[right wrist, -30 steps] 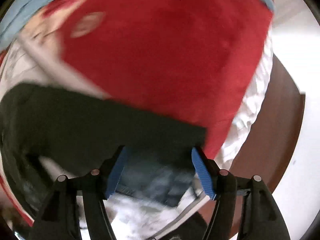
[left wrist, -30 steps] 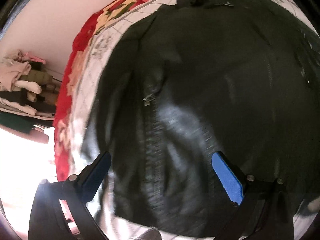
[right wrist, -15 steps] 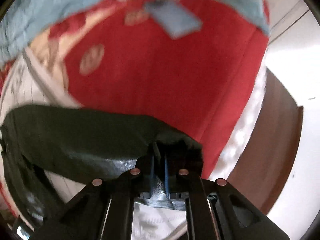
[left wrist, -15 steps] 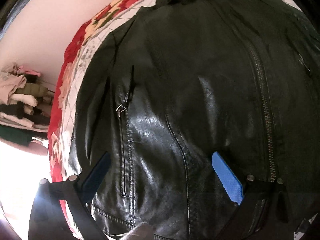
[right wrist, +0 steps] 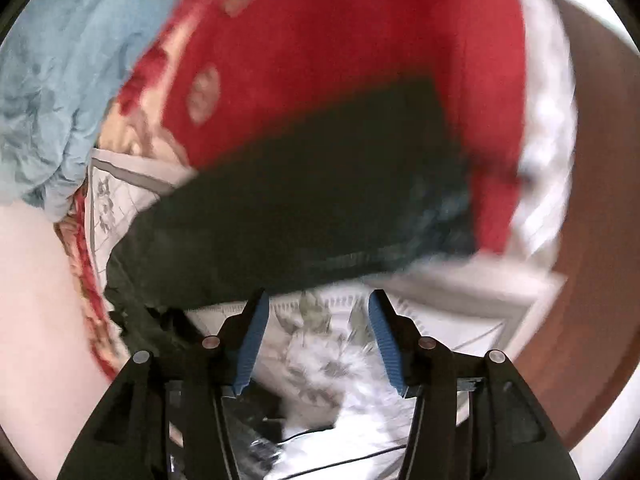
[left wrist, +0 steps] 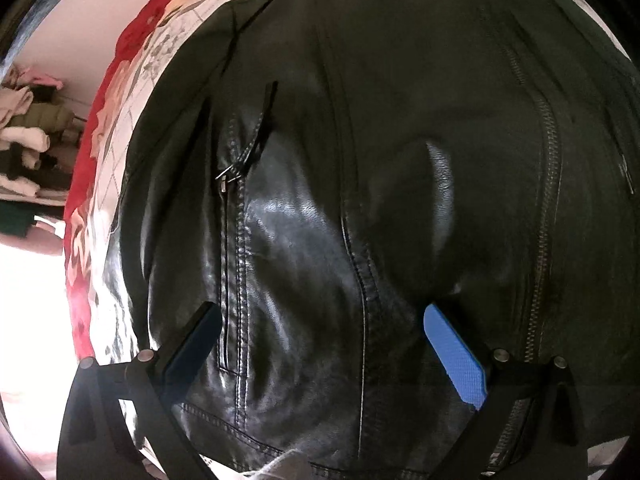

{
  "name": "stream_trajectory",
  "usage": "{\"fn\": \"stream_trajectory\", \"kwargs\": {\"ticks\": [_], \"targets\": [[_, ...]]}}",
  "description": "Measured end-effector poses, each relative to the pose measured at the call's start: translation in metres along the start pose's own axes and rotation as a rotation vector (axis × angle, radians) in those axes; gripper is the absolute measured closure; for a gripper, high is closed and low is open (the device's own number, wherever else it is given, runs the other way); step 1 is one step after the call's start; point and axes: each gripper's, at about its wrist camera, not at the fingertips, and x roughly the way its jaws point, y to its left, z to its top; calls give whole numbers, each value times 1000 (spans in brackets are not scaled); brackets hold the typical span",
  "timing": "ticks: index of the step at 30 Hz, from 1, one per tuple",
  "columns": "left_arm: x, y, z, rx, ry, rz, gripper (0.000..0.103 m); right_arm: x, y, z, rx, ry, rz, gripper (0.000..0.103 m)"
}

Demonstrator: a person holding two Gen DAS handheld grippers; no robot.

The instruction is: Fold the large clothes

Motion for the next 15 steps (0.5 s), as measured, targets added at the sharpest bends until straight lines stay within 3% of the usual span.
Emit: {"fn": "stream_trajectory", "kwargs": {"ticks": [2, 7, 9, 11, 13, 15], "targets": [[-1, 0, 1, 21, 0, 1, 0, 18, -12, -5, 52, -4, 61, 49], [-8, 1, 10, 21, 38, -21, 0, 38, -28, 4, 240, -127, 283, 40], [-14, 3, 15, 2, 34, -56, 0, 46, -25, 8, 280, -179, 366, 44], [-22, 2, 23, -9, 13, -79, 0, 50, -18, 11, 272, -200, 399, 59], [-28, -3, 29, 2, -6, -97, 0, 50, -18, 12, 257, -192, 432, 61], [-29, -7, 35, 11, -17, -106, 0, 65, -10, 22, 241, -156, 407, 60]]}}
